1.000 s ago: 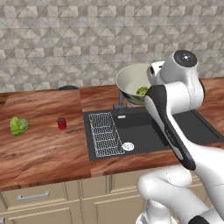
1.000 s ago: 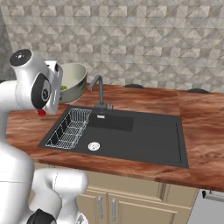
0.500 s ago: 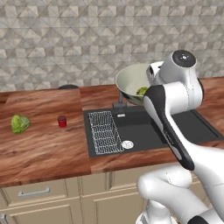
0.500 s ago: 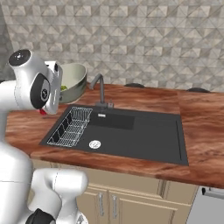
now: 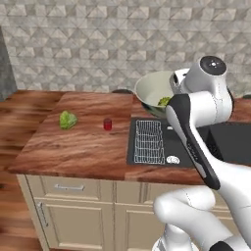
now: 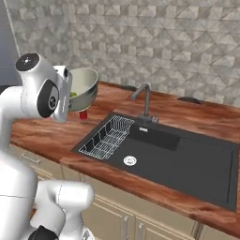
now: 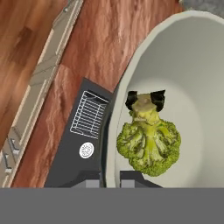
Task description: Pick the broccoli from the sink and place it in the bowl. Then pick the bowl and place it in the microwave. Then close the microwave door and press the start button.
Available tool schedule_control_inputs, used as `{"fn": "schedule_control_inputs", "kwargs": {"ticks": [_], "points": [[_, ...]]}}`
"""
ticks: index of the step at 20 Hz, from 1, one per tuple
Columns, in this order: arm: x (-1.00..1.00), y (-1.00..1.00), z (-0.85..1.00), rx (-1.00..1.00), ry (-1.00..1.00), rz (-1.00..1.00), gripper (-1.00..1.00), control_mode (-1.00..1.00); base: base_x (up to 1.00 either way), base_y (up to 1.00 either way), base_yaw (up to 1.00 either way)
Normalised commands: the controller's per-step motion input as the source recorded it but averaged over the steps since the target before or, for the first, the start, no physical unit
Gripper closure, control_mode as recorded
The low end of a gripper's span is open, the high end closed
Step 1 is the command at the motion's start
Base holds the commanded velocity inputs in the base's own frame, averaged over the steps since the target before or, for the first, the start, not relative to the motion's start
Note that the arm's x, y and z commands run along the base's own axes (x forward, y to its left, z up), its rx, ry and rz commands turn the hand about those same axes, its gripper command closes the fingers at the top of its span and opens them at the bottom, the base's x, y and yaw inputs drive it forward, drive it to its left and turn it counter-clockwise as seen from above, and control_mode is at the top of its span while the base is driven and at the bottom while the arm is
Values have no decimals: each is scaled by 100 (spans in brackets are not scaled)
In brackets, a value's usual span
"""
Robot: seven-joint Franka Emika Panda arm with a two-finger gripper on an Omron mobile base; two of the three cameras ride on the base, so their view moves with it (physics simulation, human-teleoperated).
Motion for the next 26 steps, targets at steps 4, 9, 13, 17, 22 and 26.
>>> {"fn": "schedule_control_inputs", "kwargs": {"ticks": [4, 9, 13, 17, 22, 26], "points": [[0, 0, 0, 0, 0, 0, 100, 100, -8, 14, 61], [0, 0, 0, 0, 0, 0, 100, 100, -7, 34, 59], [0, 0, 0, 0, 0, 0, 100, 100, -6, 54, 53], [0, 0, 0, 0, 0, 0, 100, 100, -8, 46, 51], [0, 0, 0, 0, 0, 0, 100, 100, 0, 39, 42], [0, 0, 0, 0, 0, 0, 100, 100, 1, 30, 45]]}}
